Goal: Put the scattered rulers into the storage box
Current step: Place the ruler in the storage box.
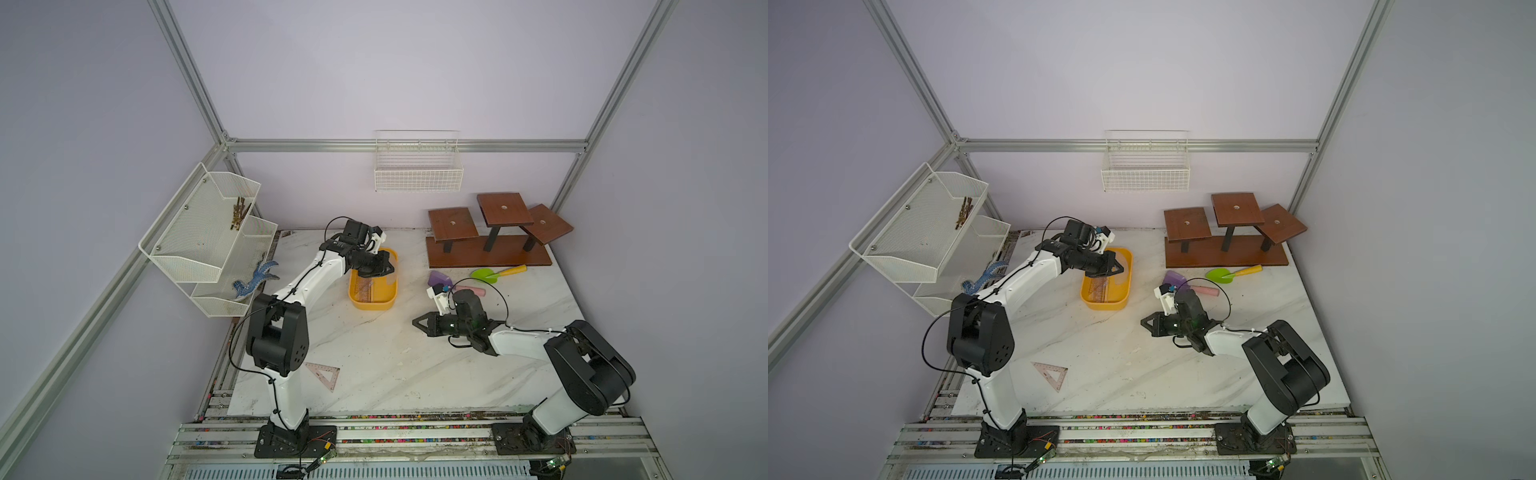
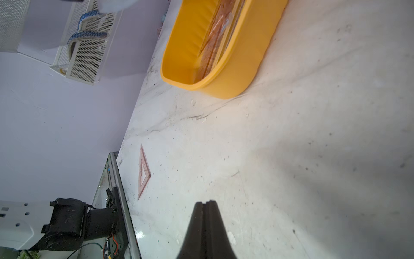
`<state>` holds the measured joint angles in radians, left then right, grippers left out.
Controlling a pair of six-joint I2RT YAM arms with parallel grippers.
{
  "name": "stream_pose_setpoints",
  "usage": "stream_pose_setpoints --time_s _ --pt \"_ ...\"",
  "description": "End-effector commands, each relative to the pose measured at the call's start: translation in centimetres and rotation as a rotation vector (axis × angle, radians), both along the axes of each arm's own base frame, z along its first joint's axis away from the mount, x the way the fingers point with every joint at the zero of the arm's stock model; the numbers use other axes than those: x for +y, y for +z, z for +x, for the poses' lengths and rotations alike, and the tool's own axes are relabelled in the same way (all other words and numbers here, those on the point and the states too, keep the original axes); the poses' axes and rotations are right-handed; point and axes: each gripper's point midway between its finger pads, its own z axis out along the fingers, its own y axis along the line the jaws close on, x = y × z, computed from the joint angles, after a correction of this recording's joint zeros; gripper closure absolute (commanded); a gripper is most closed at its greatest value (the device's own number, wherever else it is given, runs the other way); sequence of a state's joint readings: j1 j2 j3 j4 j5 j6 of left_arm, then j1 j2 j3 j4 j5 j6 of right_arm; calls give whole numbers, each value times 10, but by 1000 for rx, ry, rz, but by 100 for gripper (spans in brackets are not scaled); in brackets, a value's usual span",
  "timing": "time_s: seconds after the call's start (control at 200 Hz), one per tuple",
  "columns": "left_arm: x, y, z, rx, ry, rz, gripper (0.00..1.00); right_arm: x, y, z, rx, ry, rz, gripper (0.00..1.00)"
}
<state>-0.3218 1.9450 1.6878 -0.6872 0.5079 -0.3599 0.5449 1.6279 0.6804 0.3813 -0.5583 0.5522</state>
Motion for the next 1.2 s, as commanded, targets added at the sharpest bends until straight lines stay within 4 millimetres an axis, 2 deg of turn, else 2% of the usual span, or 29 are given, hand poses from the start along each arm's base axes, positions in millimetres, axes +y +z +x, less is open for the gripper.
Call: stream_pose_setpoints --time_s 0.0,0.175,0.32,0.42,0.505,0.545,0.63,0.72,0.8,0.865,0.955,1.105,1.155,1.165,1.195 --pt "4 -41 4 103 -55 81 100 6 -5 5 6 42 -16 100" --pt "0 -73 23 147 -54 105 97 8 -7 14 12 52 -5 100" --pt "-2 -88 31 173 -46 112 92 7 -7 14 18 56 14 100" --pt "-3 -97 32 195 -42 112 83 6 -5 14 17 56 17 99" --pt "-1 -100 30 204 -34 118 71 3 -2 14 12 53 16 93" --pt "1 -99 29 203 -27 126 64 2 1 15 8 52 17 91" --pt "5 -84 28 179 -12 131 51 1 8 14 -5 53 19 89" --pt "14 -49 24 106 19 151 39 1 18 12 -13 61 32 87" --pt "33 -23 16 39 68 209 31 6 25 8 -23 69 38 84" --pt "57 -7 5 -6 137 285 28 20 29 0 -49 94 17 81" --pt "91 7 -20 -39 243 350 27 55 27 -15 -123 137 -77 79" --pt "148 18 -66 -82 435 388 28 134 16 -44 -331 246 -303 73" --pt "164 13 -80 -77 481 388 28 157 11 -53 -402 284 -365 69" --pt "168 20 -84 -93 495 376 27 162 10 -54 -417 292 -379 68" --pt "176 21 -92 -97 520 361 28 175 7 -59 -461 316 -417 66"
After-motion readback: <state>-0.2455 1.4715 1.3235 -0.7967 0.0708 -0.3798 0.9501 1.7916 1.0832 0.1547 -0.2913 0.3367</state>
